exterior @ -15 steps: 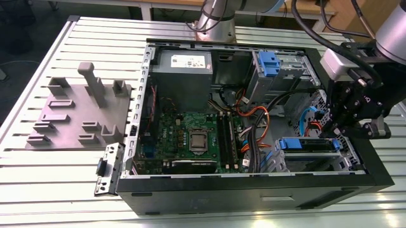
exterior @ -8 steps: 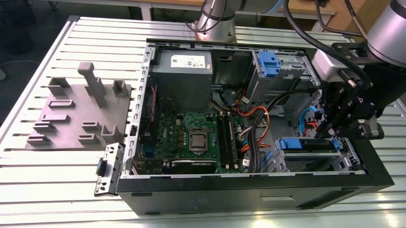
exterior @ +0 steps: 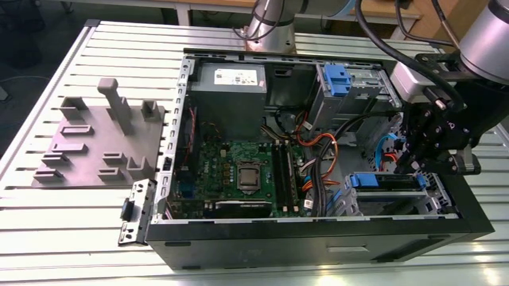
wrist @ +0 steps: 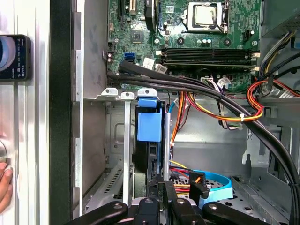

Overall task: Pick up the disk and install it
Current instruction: 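Insert the first disk wire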

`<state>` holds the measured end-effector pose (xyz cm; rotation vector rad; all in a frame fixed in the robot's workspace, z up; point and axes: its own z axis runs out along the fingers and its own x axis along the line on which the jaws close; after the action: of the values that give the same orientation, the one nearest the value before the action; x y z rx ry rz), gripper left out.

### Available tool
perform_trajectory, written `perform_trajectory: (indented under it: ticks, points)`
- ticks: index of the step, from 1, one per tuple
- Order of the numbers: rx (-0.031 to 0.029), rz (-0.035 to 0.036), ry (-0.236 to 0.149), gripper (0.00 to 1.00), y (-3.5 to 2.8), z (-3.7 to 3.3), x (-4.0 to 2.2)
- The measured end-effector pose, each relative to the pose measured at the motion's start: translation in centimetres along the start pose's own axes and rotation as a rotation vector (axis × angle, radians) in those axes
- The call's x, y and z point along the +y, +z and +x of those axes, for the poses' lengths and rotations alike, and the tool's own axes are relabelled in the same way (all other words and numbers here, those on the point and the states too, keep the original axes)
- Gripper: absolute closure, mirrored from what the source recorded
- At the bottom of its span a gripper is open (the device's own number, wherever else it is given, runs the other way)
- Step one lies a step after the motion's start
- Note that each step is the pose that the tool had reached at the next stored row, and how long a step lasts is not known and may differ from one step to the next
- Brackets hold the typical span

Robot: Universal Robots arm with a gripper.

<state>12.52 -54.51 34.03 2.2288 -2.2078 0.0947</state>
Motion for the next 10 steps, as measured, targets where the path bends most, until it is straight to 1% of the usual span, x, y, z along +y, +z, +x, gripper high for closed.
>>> perform_trajectory:
  ticks: [3, 4, 7, 8, 10]
  points:
    - [-0.0001, 0.0003, 0.0, 0.84, 0.0, 0.0, 0.05]
    - [0.0, 0.0014, 0.0, 0.84, 0.0, 0.0, 0.09]
    - [-0.0004, 0.0096, 0.001, 0.84, -0.01, 0.0, 0.39]
    - [-0.0026, 0.0117, 0.001, 0.84, 0.0, 0.02, 0.42]
    - [-0.0089, 0.0185, 0.001, 0.84, 0.08, 0.05, 0.42]
